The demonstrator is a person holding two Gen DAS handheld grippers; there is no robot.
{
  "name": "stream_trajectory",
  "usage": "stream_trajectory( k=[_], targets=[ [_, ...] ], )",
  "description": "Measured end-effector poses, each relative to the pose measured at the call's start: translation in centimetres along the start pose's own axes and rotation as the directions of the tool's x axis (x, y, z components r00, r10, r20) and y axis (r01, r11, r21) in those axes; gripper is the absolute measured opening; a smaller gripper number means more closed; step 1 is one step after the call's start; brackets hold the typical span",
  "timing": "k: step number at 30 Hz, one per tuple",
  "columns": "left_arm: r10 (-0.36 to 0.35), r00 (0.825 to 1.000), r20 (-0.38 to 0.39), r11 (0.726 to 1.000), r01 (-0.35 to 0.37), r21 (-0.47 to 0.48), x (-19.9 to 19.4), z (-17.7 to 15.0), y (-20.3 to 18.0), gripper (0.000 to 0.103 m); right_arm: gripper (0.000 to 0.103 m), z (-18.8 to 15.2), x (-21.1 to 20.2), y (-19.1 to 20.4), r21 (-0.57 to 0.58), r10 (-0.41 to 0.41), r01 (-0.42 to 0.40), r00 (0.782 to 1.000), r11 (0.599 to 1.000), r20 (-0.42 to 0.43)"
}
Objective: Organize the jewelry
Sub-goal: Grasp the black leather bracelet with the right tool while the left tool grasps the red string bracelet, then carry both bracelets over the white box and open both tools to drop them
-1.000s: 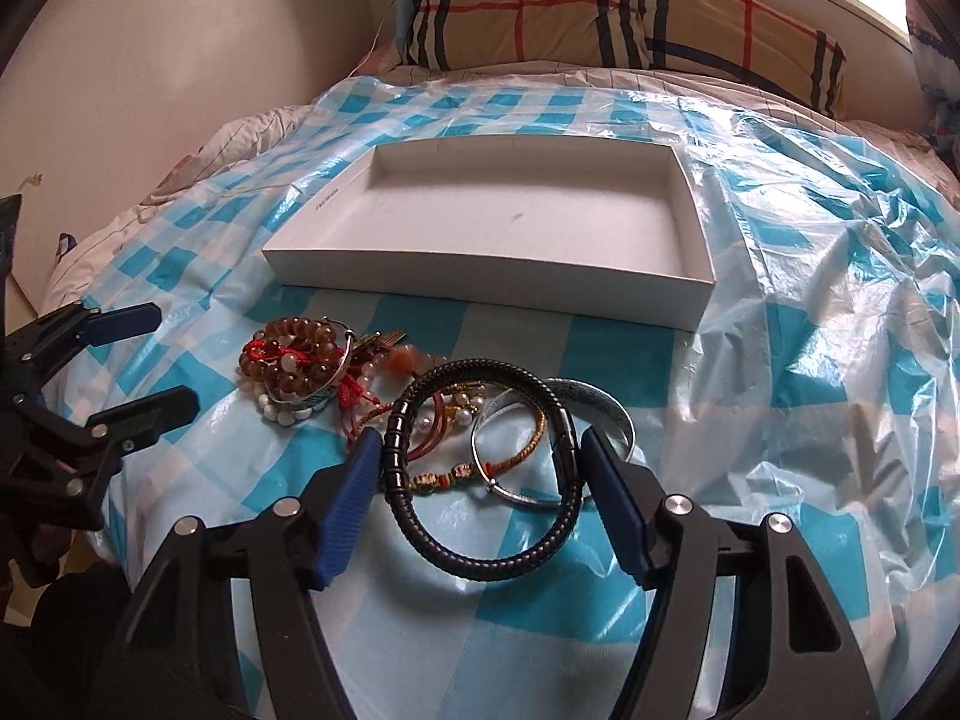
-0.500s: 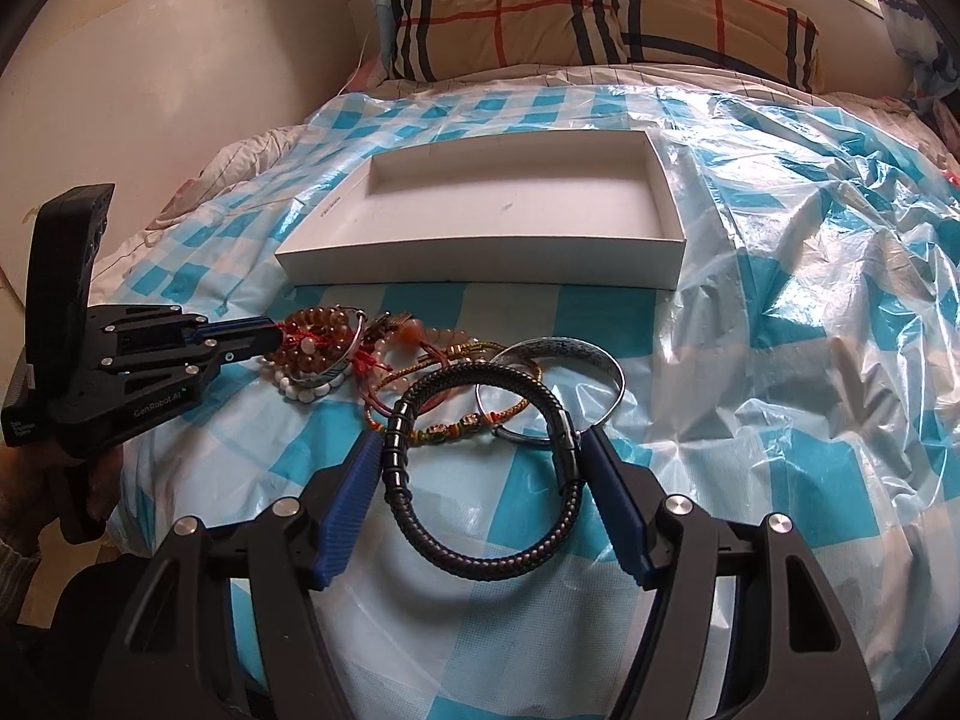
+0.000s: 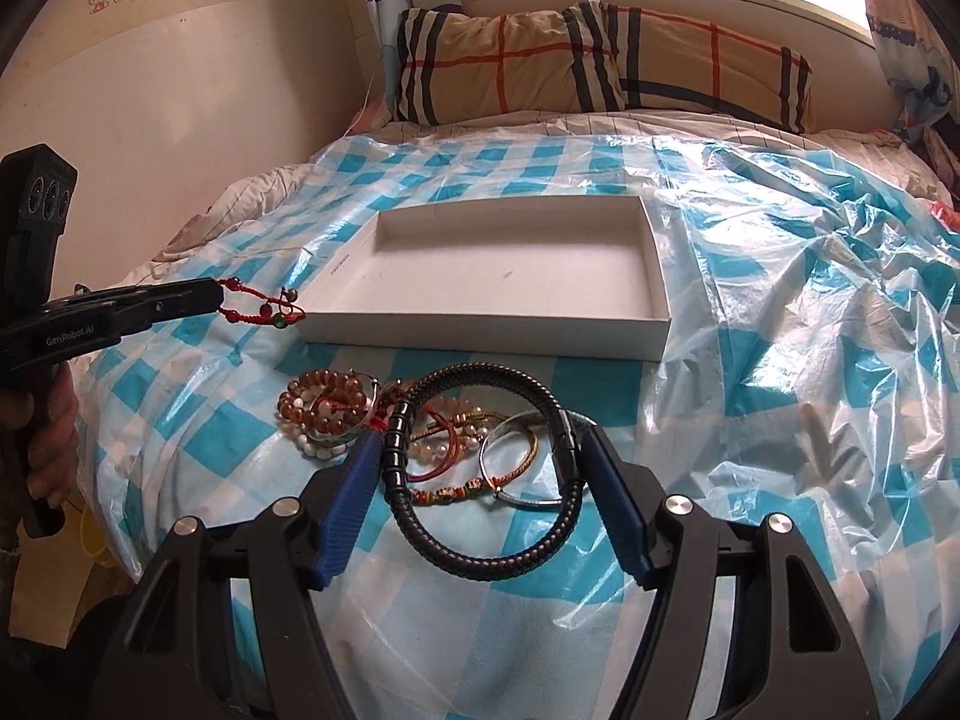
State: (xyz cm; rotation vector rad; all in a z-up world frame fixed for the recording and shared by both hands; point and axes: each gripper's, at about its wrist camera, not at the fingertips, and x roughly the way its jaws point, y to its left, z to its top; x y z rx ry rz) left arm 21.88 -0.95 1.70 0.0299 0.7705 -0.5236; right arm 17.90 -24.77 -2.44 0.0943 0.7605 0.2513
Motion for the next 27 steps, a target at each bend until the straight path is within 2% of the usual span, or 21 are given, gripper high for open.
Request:
stream_trajectory(
  k=[9,27],
  targets=[
    [0.016,0.999,0.05,0.999,-0.014,-0.041,1.4,1.7,-0.3,0.004,0.066,3.0,1.6,0.2,-0.041,-0.011,0.013,0.999,0.999,0.047],
    [0.041,0.998,0.046,0.996,-0.037,-0.077,9.4,4.2,0.5,0.004,0.066,8.0,9.0,-0.2,-0.095,-0.015,0.021,0.998,0.995,0.06]
  ],
)
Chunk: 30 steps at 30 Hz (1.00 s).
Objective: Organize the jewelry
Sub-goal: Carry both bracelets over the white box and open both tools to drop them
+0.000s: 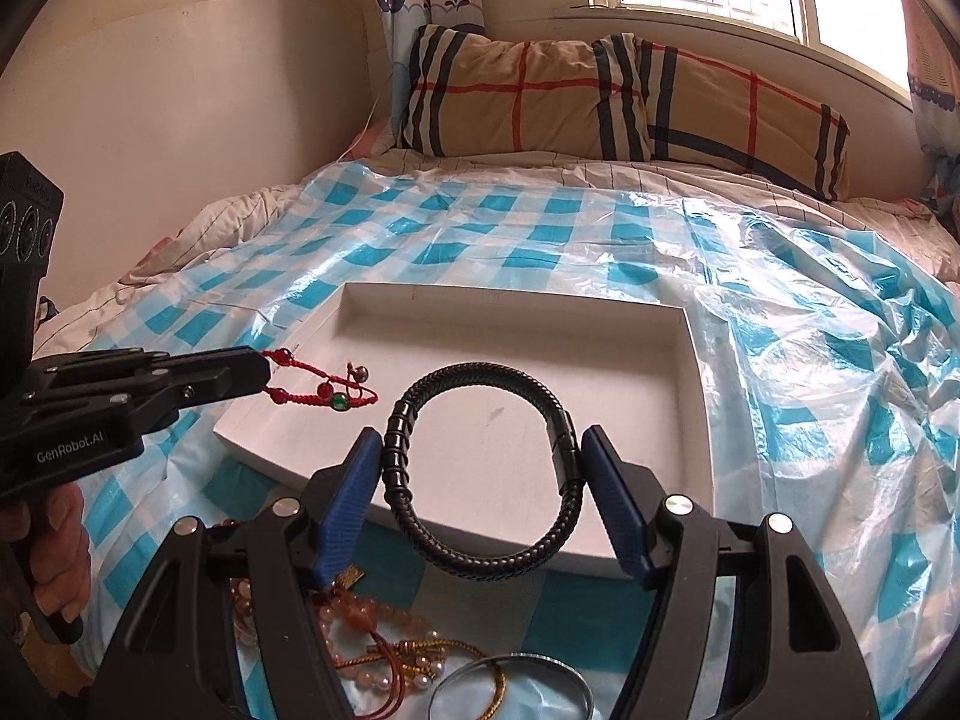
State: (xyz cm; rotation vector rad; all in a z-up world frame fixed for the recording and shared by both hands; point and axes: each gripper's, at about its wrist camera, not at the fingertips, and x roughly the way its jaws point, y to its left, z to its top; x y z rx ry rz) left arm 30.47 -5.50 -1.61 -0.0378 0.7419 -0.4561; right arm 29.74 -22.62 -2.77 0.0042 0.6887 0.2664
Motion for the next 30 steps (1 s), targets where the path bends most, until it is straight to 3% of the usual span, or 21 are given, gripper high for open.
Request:
stream_trajectory(
  k=[6,9,14,23,30],
  targets=[
    [0.019,0.998,-0.067,1.0,-0.019,-0.003,3.7,0.2,1.0,0.005,0.07,0.6,3.1,-0.3,-0.024,-0.019,0.018,0.999,1.0,-0.039],
    [0.051,0.992,-0.114,0.999,-0.05,0.01,5.1,-0.2,1.3,0.013,0.071,0.3,3.5,-0.6,-0.015,-0.028,0.027,0.998,1.0,-0.058],
    [0.071,0.994,-0.087,0.997,-0.07,0.014,2.9,-1.1,1.5,0.036,0.071,-0.8,0.2,-1.3,0.015,-0.042,0.043,0.998,0.999,-0.038],
    [0.072,0.993,-0.09,0.997,-0.07,0.026,-2.8,-4.6,1.6,0.046,0.071,-6.4,-5.8,-2.8,0.07,-0.069,0.077,0.992,0.995,-0.11],
    [0.041,0.989,-0.14,0.998,-0.033,0.059,-4.7,-8.2,1.1,0.049,0.071,-9.4,-5.7,-2.4,0.078,-0.049,0.065,0.979,0.995,-0.196]
  ],
)
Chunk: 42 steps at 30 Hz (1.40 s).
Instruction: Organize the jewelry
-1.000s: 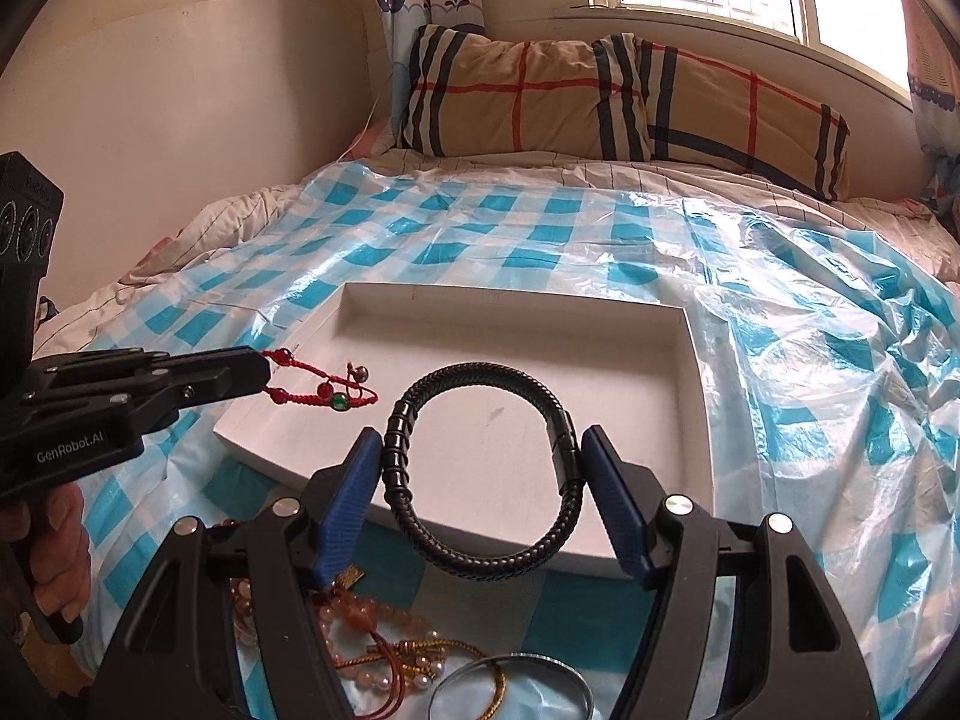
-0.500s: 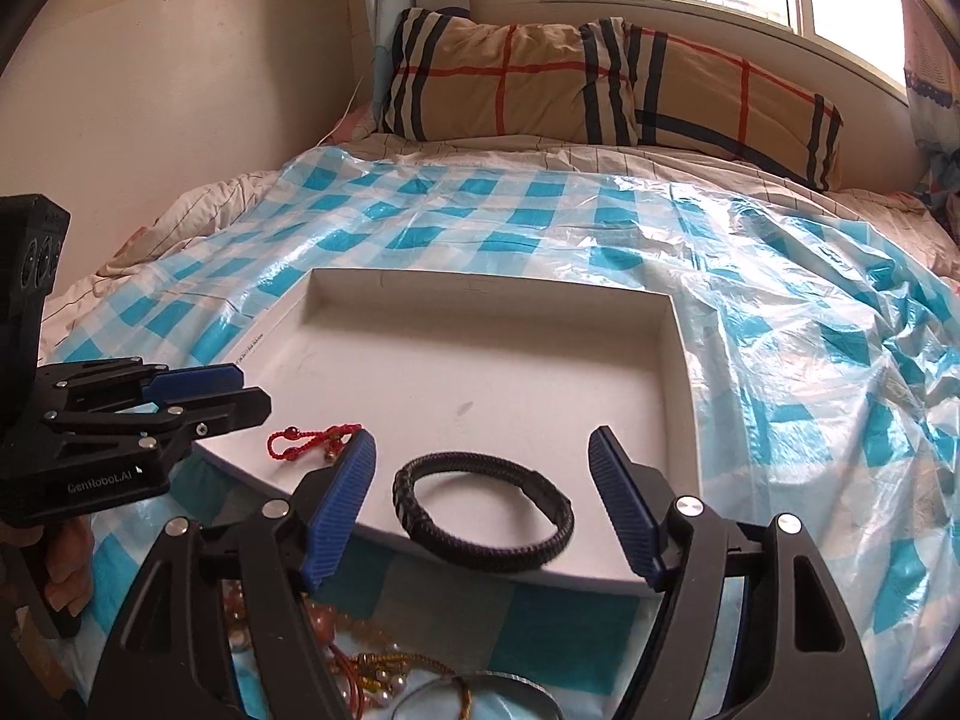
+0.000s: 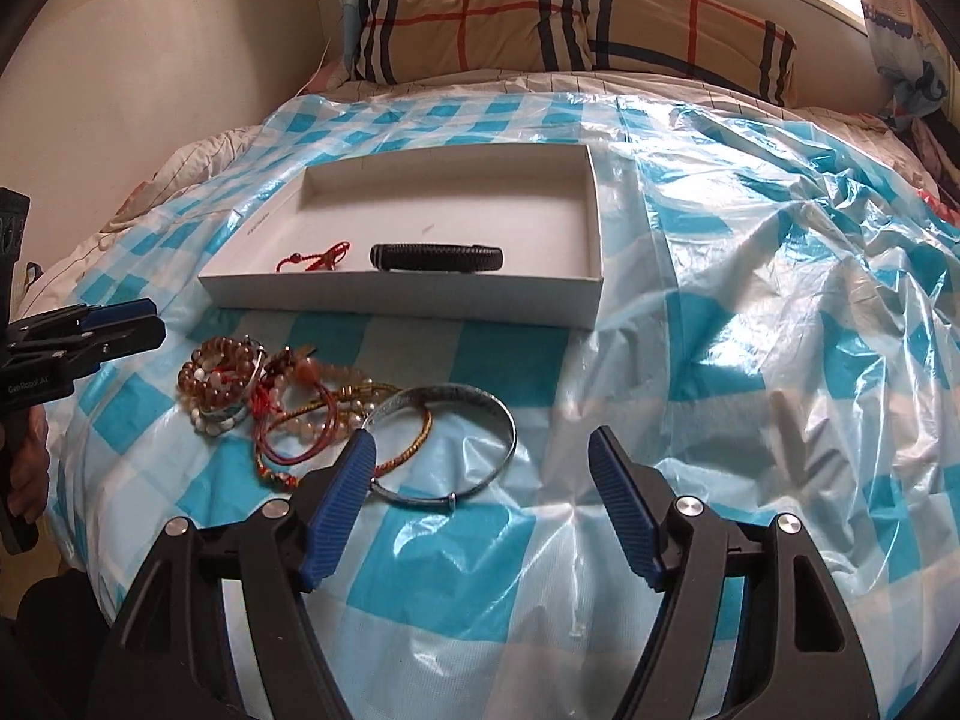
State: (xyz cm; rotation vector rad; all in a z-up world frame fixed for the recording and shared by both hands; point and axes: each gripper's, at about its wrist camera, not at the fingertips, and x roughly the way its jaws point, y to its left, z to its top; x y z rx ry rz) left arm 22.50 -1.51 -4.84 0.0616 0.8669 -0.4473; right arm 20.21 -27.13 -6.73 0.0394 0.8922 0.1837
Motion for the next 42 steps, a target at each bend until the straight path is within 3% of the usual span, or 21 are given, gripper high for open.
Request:
stream_trajectory(
  k=[5,11,16,18,20,24,28,31,33,35,37,42],
  targets=[
    [-0.019,1.0,-0.021,0.999,0.02,0.032,0.3,-0.7,-0.7,0.052,0.08,0.1,0.6,1.1,-0.04,0.007,-0.008,1.0,0.999,-0.005],
    [-0.062,0.998,-0.027,0.99,0.065,0.124,0.5,-0.8,-2.9,0.061,0.081,0.5,2.4,1.2,-0.046,0.022,-0.024,0.999,0.999,-0.045],
    [-0.011,0.999,-0.03,0.977,0.017,0.213,1.2,-1.0,-4.7,0.065,0.081,0.4,3.3,1.4,-0.052,0.042,-0.045,0.997,0.998,-0.06],
    [-0.005,1.0,-0.025,0.985,0.009,0.174,1.2,-0.8,-3.8,0.065,0.078,0.4,3.3,1.3,-0.048,0.056,-0.059,0.997,0.997,-0.056],
    [0.009,1.0,-0.026,0.994,-0.006,0.11,1.3,-0.6,-2.4,0.065,0.068,0.3,3.3,1.2,-0.043,0.064,-0.067,0.997,0.997,-0.052],
    [0.065,0.997,-0.046,0.998,-0.065,0.018,2.0,-0.3,0.5,0.065,0.068,0.2,3.1,1.2,-0.04,0.066,-0.067,0.997,0.997,-0.04],
    [0.108,0.993,-0.056,0.994,-0.107,0.022,3.4,0.3,1.5,0.065,0.068,-0.1,3.0,1.1,-0.028,0.069,-0.07,0.997,0.997,-0.027],
    [0.089,0.99,-0.106,0.996,-0.086,0.037,5.2,0.3,1.6,0.065,0.068,-0.2,3.1,0.9,-0.021,0.071,-0.071,0.997,0.997,-0.026],
    [0.057,0.993,-0.108,0.997,-0.051,0.057,5.6,0.1,1.2,0.053,0.068,-0.3,3.1,0.9,-0.018,0.071,-0.071,0.997,0.997,-0.027],
    [0.018,0.993,-0.113,0.998,-0.011,0.062,5.4,0.0,0.7,0.024,0.068,-0.3,3.2,0.9,-0.015,0.072,-0.072,0.997,0.997,-0.027],
    [0.009,0.994,-0.109,0.998,-0.003,0.059,5.1,-0.2,0.4,0.014,0.068,-0.3,3.2,0.9,-0.01,0.073,-0.073,0.997,0.997,-0.023],
    [-0.042,0.996,-0.081,0.999,0.042,0.001,3.0,-0.4,0.7,0.011,0.068,-0.4,2.9,0.6,0.012,0.076,-0.076,0.997,0.997,-0.006]
  ],
)
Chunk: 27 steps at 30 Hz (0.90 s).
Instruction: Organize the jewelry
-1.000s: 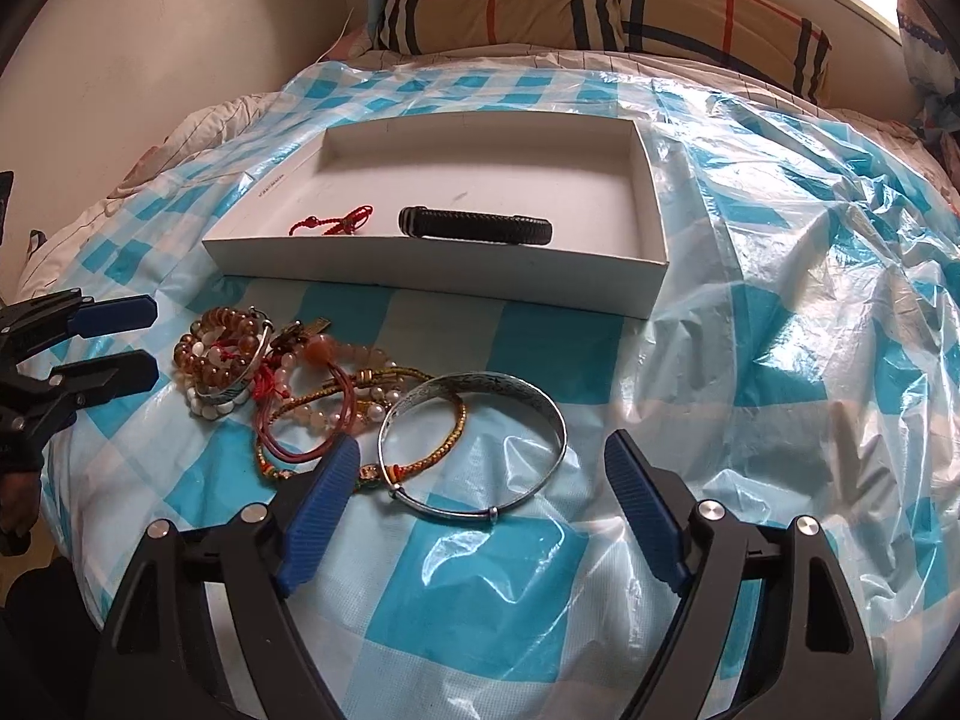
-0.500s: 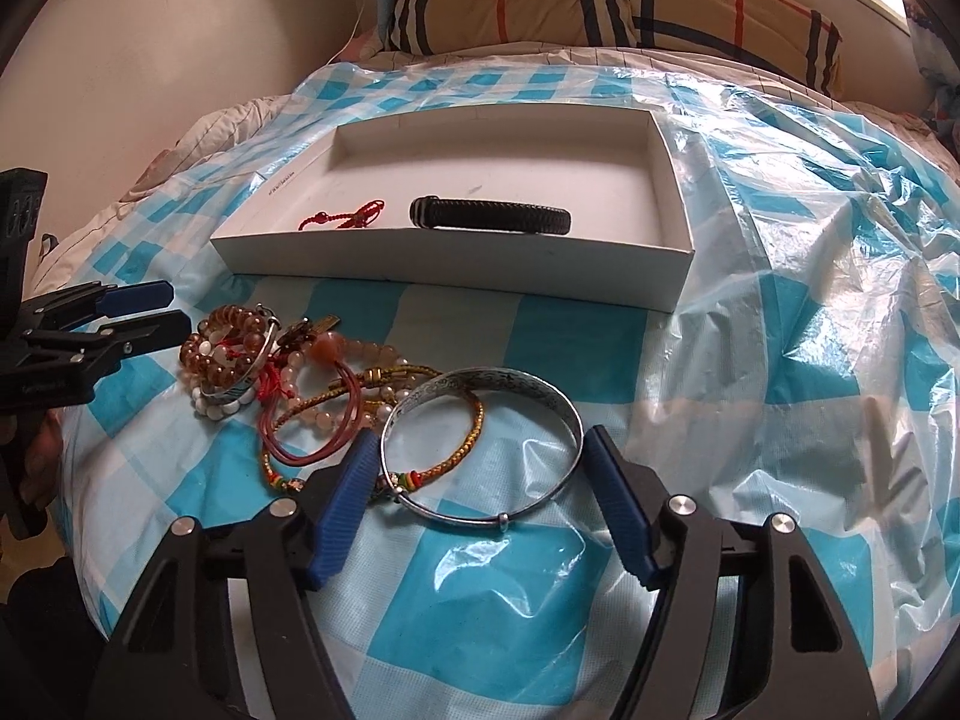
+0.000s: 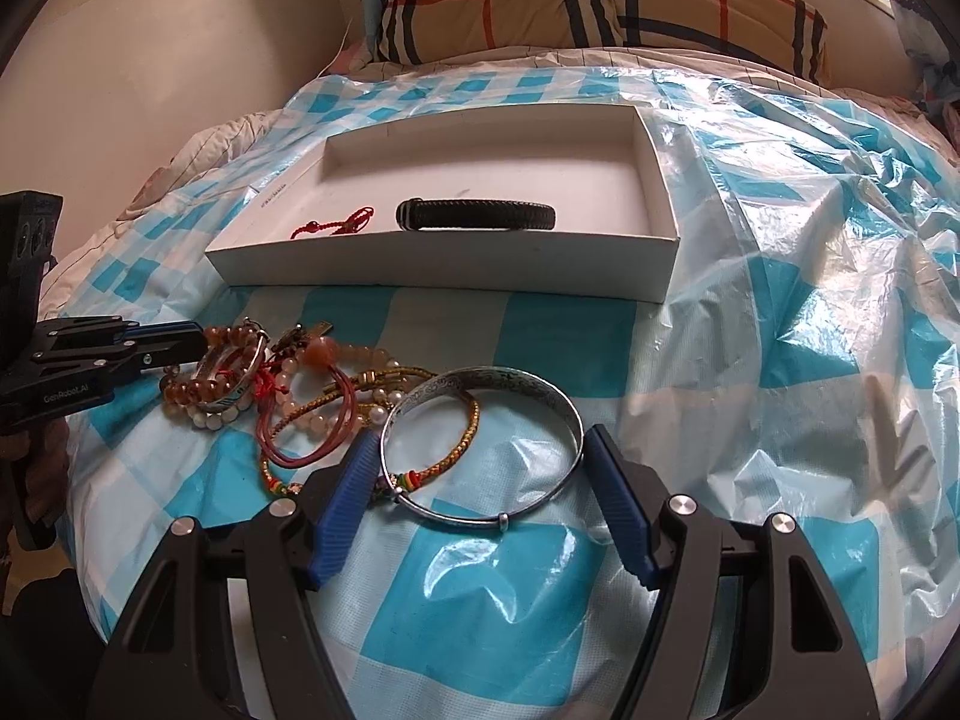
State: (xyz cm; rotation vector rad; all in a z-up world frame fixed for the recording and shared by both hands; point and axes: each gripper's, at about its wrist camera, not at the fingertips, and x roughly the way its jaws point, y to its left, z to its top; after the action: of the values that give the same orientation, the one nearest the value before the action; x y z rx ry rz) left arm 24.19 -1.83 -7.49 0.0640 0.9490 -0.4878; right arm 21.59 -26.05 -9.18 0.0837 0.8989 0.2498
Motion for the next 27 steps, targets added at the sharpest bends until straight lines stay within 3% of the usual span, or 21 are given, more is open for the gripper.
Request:
stream_trajectory(
  k=[10,19,27],
  targets=[
    [-0.083,0.993,0.079,0.996,0.086,-0.035,-5.1,0.4,-0.1,0.011,0.067,-0.3,-2.1,-0.6,0.049,-0.001,-0.002,0.997,0.999,0.076],
    [-0.102,0.981,0.167,0.995,0.102,0.01,-9.9,2.1,-2.0,0.011,0.067,-1.1,-4.5,0.2,0.057,0.001,-0.008,0.994,0.998,0.114],
    [-0.116,0.976,0.186,0.993,0.112,0.035,-11.4,2.8,-3.3,0.011,0.067,-0.9,-6.6,0.8,0.049,-0.001,-0.006,0.989,0.999,0.146]
  ],
)
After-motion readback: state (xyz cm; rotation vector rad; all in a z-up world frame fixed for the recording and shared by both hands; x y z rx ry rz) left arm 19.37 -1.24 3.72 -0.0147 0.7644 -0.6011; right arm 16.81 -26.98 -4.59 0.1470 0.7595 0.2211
